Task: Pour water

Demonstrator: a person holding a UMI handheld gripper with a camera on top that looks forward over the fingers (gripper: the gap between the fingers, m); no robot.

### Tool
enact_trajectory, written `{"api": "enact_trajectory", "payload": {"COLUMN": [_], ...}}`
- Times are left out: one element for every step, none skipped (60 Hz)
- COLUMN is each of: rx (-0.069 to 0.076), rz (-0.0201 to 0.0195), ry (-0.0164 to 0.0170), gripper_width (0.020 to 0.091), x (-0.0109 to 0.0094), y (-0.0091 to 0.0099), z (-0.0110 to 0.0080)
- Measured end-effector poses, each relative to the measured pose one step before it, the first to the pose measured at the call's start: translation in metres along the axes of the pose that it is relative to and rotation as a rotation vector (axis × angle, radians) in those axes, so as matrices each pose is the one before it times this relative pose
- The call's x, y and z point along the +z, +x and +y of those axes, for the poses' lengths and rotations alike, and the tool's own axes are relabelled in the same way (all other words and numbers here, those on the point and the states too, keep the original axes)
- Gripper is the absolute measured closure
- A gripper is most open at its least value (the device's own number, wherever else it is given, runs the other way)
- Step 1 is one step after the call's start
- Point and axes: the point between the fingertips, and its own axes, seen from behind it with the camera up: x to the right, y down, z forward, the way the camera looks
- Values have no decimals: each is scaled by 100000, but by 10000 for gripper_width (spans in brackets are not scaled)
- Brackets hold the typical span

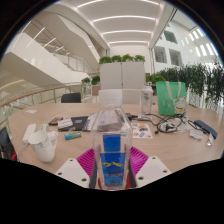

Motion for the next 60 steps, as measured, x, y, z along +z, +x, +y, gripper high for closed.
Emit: {"api": "enact_trajectory", "payload": {"rx": [-320, -486, -354, -211, 129, 424, 385, 229, 170, -76, -90, -102, -32, 105, 77, 90, -57, 0, 88, 121, 141, 55, 115, 139, 139, 104, 155, 123, -2, -28, 54, 68, 111, 120, 150, 105, 149, 171, 175, 152, 149, 109, 36, -224, -502, -684, -679, -820, -677, -657, -533, -410, -205, -66, 29, 53, 221, 228, 336, 375], "rz": [125, -127, -121, -16, 64, 22, 30, -87, -48, -111, -28, 81, 130, 219, 318, 324, 478, 902, 1223, 963, 421, 179, -30, -174, -241, -276, -61, -7, 12, 81, 373, 889, 1120, 962, 700, 531, 480, 524, 633, 683, 810, 835, 872, 881, 913, 1003, 985, 1358, 1290, 1079, 819, 581, 334, 268, 127, 9, -184, -120, -17, 107], "ry": [-711, -481, 1966, 1624, 342, 631, 309, -290, 105, -148, -11, -130, -397, -574, -893, -1369, -1961, -2415, -2298, -1554, -562, 65, 285, 187, -263, -58, -231, -271, -215, -207, -320, -373, -480, -96, -61, -114, -150, -184, -430, -277, -266, -392, -414, -354, -207, -120, -95, -23, 1, 24, 49, 9, 35, -89, -160, -238, -93, -101, -186, -294], "gripper_width": [648, 638, 639, 640, 641, 640, 640, 641, 641, 639, 630, 624, 612, 601, 591, 582, 573, 561, 540, 514, 484, 448, 406, 359, 314, 272, 253, 257, 263, 269, 268, 266, 265, 267, 266, 267, 265, 265, 265, 264, 265, 265, 264, 265, 268, 264, 264, 264, 264, 263, 262, 263, 263, 261, 259, 262, 262, 262, 262, 263], "x": [-592, -109, -70, 18, -19, -1, 5, 529, -87, -315, -131, -71, -50, -64, -52, 340, -297, -196, -226, -217, -317, -329, -410, -443, -19, -675, -539, -594, -601, -643, -666, -686, -523, -761, -765, -812, -801, -817, -720, -958, -899, -918, -956, -951, -953, -971, -617, -1269, -964, -944, -929, -902, -600, -869, -834, -721, -993, -751, -734, -731], "y": [-498, -142, -85, -9, 11, -10, 6, 226, -41, 28, -31, 1, 1, 2, 31, 31, 5, 152, 208, 105, -44, -76, -146, -158, -218, -171, -148, -174, -209, -200, -169, -73, -211, -115, -139, -194, -268, -278, -214, -370, -308, -302, -270, -309, -307, -301, -190, -300, -301, -297, -355, -389, -375, -439, -448, -472, -407, -444, -435, -361], "z": [763, 519, -240, -179, 115, -27, 13, -147, 60, 8, -3, 19, 60, 66, 69, 203, 191, 313, 289, 135, -46, -163, -161, -109, 47, 9, -17, 42, 33, 36, 76, 116, -12, 152, 113, 121, 151, 146, -64, 161, 168, 196, 176, 169, 103, 64, -50, -41, -25, -61, -86, -103, -85, -126, -133, -135, -182, -194, -186, -156]}}
